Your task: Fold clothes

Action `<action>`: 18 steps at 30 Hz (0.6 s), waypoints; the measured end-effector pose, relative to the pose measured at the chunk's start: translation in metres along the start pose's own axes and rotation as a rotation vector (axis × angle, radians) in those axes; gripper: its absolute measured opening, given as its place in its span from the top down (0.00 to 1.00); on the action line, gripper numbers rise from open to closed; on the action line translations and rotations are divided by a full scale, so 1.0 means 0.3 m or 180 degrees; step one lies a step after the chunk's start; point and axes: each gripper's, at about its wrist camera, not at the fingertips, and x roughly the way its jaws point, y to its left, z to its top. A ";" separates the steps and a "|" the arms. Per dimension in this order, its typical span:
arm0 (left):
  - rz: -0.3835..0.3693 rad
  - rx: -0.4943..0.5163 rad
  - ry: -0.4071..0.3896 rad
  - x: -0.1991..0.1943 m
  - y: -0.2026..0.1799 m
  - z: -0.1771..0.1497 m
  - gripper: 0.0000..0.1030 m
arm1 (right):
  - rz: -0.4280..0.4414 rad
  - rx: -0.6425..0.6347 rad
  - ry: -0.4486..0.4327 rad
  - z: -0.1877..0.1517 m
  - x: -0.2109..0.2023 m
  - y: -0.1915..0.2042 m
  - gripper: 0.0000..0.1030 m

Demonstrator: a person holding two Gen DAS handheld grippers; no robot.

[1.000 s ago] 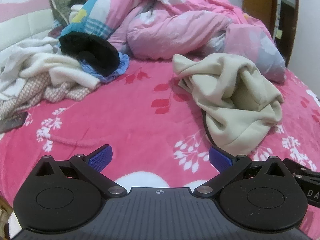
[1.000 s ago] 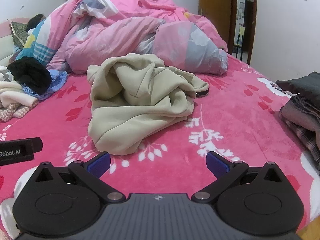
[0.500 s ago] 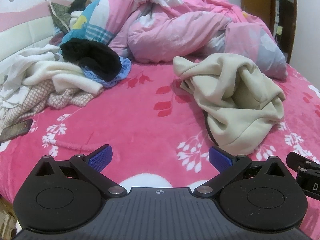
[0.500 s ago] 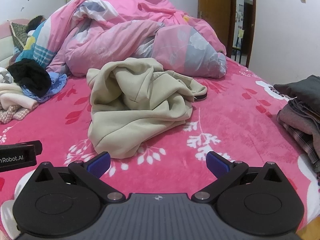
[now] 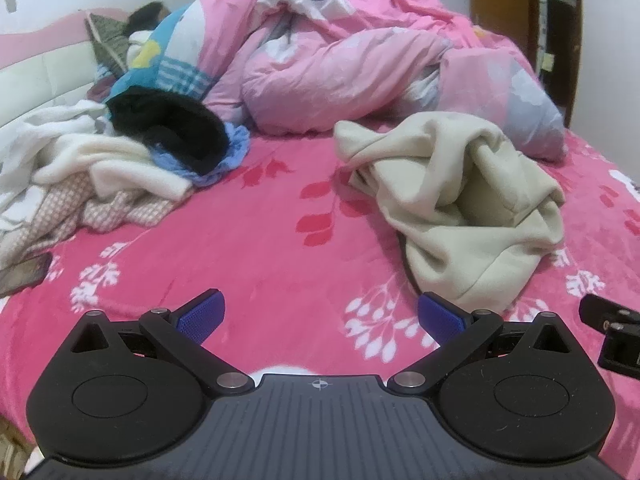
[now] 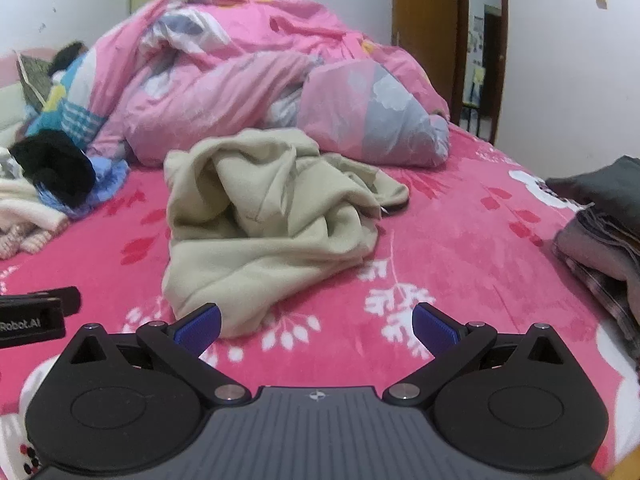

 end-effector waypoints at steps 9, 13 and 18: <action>-0.0342 0.0021 -0.0557 0.059 -0.039 0.083 0.00 | 0.0257 0.0132 -0.0446 0.040 0.103 -0.154 0.00; -0.0617 0.0165 -0.0923 0.104 -0.097 0.152 0.00 | 0.0380 0.0242 -0.0409 0.099 0.221 -0.261 0.00; -0.0783 0.0574 -0.0973 0.219 -0.216 0.228 0.12 | 0.0616 0.0803 -0.0204 0.174 0.428 -0.407 0.01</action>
